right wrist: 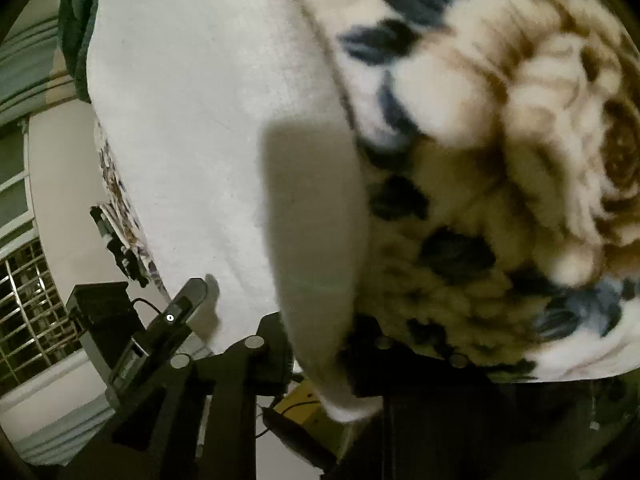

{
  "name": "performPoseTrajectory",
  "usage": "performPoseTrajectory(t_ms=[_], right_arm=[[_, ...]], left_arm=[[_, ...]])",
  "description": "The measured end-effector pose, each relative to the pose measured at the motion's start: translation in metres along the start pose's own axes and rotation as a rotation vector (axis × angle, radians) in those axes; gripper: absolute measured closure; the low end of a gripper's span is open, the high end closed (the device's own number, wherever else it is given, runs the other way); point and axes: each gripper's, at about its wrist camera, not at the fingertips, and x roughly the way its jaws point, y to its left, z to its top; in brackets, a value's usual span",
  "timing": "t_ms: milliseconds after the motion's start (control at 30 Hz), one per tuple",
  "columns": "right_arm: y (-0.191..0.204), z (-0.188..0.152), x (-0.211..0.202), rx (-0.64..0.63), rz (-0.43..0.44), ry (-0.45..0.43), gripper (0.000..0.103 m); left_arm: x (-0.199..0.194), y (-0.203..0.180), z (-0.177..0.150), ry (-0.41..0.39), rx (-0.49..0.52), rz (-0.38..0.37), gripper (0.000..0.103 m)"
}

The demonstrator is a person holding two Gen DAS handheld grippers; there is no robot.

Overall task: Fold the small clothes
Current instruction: 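Lift the hem with both grippers and fold it toward the collar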

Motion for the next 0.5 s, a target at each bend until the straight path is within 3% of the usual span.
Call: performPoseTrajectory(t_ms=[100,300,500], right_arm=[[0.013,-0.003,-0.004,-0.003,0.014,-0.012,0.087],[0.047,-0.007,-0.045,-0.034,0.117,-0.046,0.088],[0.106,0.017,-0.101,-0.081,0.210,-0.143,0.088]], left_arm=[[-0.011,-0.005,0.003,-0.020,-0.015,0.010,0.090],[-0.057,-0.022,0.015,-0.103,-0.053,-0.046,0.090],[-0.105,-0.055,0.063,-0.211,-0.054,-0.123,0.090]])
